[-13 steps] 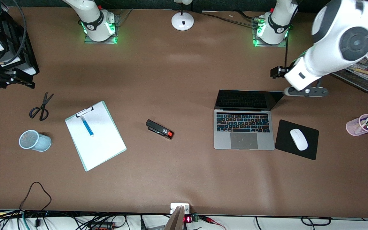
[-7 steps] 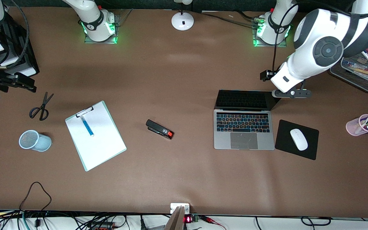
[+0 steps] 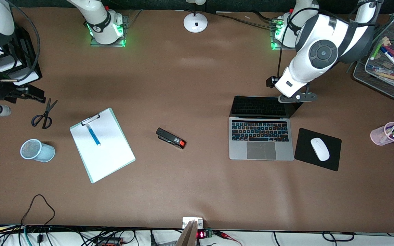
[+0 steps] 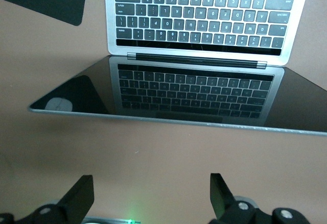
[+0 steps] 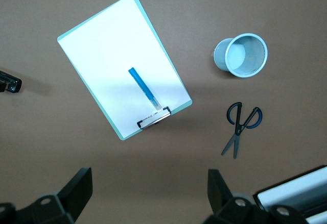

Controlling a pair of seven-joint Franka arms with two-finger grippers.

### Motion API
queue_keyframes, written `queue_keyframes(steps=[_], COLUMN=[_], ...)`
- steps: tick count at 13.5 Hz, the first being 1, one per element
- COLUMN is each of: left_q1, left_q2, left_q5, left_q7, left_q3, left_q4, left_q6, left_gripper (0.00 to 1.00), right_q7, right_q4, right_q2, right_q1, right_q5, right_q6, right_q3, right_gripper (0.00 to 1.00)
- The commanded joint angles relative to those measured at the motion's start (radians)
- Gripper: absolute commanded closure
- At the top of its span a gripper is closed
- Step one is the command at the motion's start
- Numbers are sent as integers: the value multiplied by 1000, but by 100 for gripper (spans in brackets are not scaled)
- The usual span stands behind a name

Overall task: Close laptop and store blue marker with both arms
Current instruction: 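Reach the left gripper to the laptop lid while the right gripper reaches the clipboard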

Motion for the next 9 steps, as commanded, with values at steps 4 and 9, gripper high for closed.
queue_keyframes(steps=[4, 9], left_q1=[10, 13], left_q2=[-31, 1], left_q5=[7, 7], left_q7=[-22, -21], left_q3=[-27, -27], left_q4=[-94, -100], left_q6=[131, 246], left_gripper=[0, 0], right_q7=[-25, -60], right_q4=[12, 12], right_q2=[56, 145], right_q1=[-3, -8], right_q5=[35, 57], right_q6=[44, 108], right_q3=[-2, -2], right_gripper=[0, 0])
